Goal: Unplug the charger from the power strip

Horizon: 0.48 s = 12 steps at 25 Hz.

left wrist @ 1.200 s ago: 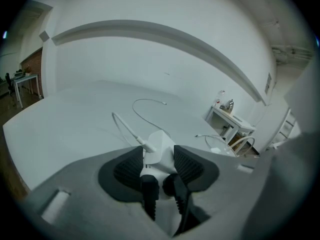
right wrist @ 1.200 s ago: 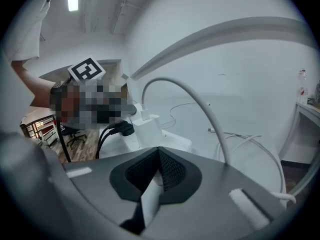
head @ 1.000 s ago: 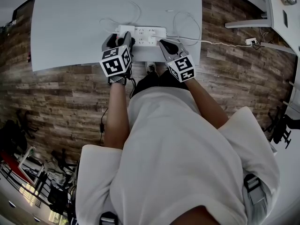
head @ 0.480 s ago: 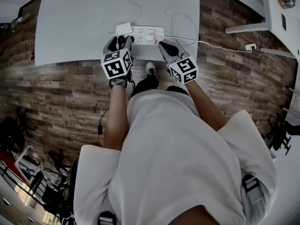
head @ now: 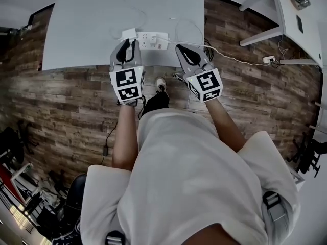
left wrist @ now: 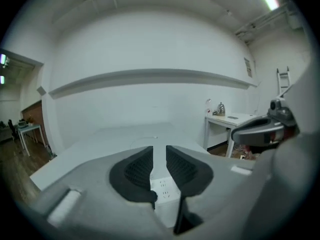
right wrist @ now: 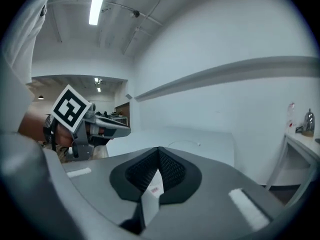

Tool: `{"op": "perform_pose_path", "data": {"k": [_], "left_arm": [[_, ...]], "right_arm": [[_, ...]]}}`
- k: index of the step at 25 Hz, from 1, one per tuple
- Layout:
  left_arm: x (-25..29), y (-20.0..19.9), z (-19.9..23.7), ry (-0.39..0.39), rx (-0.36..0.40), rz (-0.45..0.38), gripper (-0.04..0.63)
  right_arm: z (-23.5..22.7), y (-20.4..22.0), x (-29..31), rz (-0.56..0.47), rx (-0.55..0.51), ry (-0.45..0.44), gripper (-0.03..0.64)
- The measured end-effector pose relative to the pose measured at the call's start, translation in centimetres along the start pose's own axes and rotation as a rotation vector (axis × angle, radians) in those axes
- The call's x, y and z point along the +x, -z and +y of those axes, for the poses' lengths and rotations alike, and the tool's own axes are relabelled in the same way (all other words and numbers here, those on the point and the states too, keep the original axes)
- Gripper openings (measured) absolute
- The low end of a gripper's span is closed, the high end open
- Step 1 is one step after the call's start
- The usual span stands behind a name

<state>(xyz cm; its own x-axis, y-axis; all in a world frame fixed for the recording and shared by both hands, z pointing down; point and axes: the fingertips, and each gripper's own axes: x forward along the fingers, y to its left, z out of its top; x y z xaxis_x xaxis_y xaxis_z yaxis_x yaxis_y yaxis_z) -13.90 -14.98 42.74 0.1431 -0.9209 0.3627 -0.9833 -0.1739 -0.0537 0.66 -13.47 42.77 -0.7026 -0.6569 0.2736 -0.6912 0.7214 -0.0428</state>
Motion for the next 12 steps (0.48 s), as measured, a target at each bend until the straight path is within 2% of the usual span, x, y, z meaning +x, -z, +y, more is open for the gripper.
{"op": "perform_pose_path", "data": {"k": [6,12], "left_arm": [[-5.5,-6.8,-3.1,-0.046,0.058,-0.148,0.015],[-10.4,-11.7,-5.8,-0.055,0.079,-0.247,0.014]], "right_arm": [[-1.3,-9.5,-5.5,-0.103,-0.091,-0.001,0.002],[-0.3,-15.6,-10.3,-0.19,-0.137,-0.018,0.002]]}}
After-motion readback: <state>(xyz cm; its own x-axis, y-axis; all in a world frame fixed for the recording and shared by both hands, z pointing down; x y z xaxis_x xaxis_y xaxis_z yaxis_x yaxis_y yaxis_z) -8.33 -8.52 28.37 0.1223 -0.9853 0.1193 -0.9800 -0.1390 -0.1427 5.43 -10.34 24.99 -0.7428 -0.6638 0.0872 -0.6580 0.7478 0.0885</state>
